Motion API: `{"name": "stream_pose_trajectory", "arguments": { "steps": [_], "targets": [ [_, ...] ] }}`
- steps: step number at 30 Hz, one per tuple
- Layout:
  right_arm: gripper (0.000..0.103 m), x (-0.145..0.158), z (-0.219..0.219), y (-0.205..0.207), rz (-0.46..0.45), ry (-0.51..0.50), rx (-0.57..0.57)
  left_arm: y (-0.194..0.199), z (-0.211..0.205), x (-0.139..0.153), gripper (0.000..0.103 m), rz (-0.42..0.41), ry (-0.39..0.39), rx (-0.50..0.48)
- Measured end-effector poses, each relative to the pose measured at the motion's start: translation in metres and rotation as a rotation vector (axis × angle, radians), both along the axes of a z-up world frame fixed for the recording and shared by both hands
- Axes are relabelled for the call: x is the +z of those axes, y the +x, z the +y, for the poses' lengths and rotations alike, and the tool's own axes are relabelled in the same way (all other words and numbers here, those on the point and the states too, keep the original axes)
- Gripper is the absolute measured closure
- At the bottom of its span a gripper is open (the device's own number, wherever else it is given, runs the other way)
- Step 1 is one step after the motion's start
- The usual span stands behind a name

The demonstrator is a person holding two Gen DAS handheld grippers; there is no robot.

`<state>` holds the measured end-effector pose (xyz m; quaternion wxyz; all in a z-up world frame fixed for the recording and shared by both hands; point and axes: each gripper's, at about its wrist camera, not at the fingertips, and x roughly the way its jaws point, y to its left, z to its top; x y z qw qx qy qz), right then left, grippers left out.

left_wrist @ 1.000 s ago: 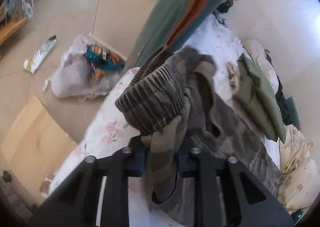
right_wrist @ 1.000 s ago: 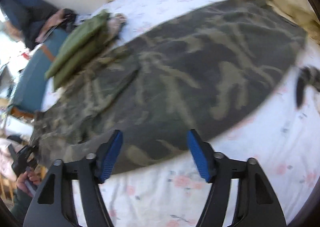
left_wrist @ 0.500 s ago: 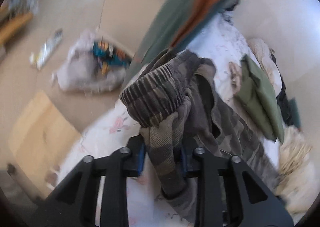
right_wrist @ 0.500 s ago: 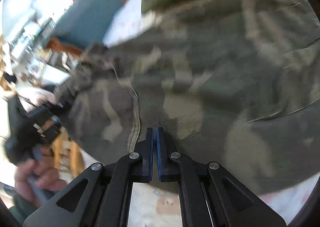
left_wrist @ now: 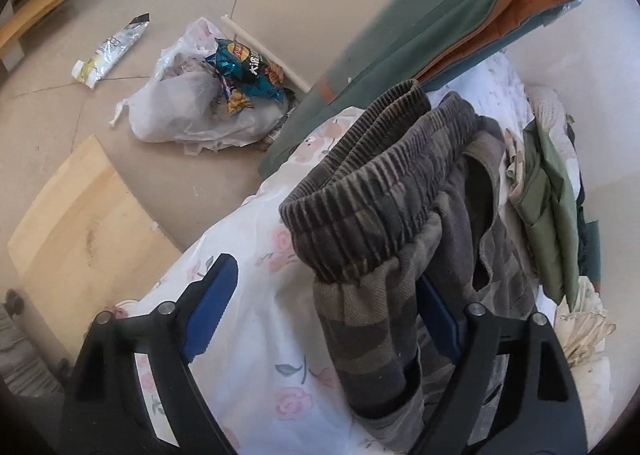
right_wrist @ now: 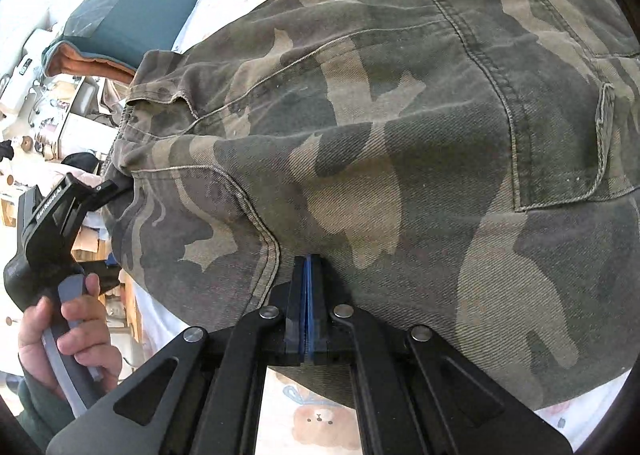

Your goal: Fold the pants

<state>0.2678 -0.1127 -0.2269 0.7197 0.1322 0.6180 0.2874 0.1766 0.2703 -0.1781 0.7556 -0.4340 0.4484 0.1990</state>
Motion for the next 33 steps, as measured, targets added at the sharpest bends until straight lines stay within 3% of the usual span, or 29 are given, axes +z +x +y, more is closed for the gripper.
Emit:
{"name": "stream_pose_trajectory", "arguments": {
  "steps": [5,11,13,17,18,19,22,23,25,27,29,33],
  "targets": [
    [0.103,0.007,-0.008,0.003,-0.023,0.006,-0.005,-0.028,0.012,-0.015,0.018,0.023,-0.219,0.129],
    [0.103,0.001,-0.011,0.005,-0.017,-0.001,0.024,-0.022,0.007,0.008,0.018,-0.009,-0.015,0.039],
    [0.103,0.000,-0.007,0.004,-0.012,0.005,0.018,-0.023,0.009,0.007,0.018,-0.029,-0.039,0.060],
    [0.103,-0.003,-0.010,0.005,-0.003,0.001,0.025,-0.008,0.025,-0.020,0.018,-0.064,-0.166,0.078],
    [0.103,-0.003,-0.010,0.005,-0.001,0.000,0.026,-0.004,0.028,-0.024,0.026,-0.088,-0.180,0.072],
    [0.103,-0.002,-0.009,0.006,0.002,0.005,0.022,-0.002,0.028,-0.021,0.055,-0.116,-0.161,0.057],
    [0.102,0.014,-0.015,0.004,-0.044,0.025,0.007,0.003,0.008,0.010,0.080,-0.156,-0.006,-0.013],
    [0.102,0.019,-0.016,0.002,-0.069,0.020,0.012,0.003,-0.005,0.030,0.082,-0.186,0.093,-0.062],
    [0.102,0.015,-0.015,0.003,-0.057,-0.012,0.015,0.006,-0.034,0.061,0.082,-0.171,0.285,-0.148],
    [0.103,-0.004,-0.013,0.004,0.008,-0.032,0.013,0.003,-0.059,0.083,0.083,-0.193,0.375,-0.201],
    [0.103,-0.009,-0.014,0.005,0.012,-0.029,0.012,0.005,-0.088,0.106,0.083,-0.226,0.470,-0.286],
    [0.102,0.024,-0.030,0.003,-0.035,0.023,0.011,0.011,-0.123,0.140,0.083,-0.263,0.592,-0.389]
  ]
}}
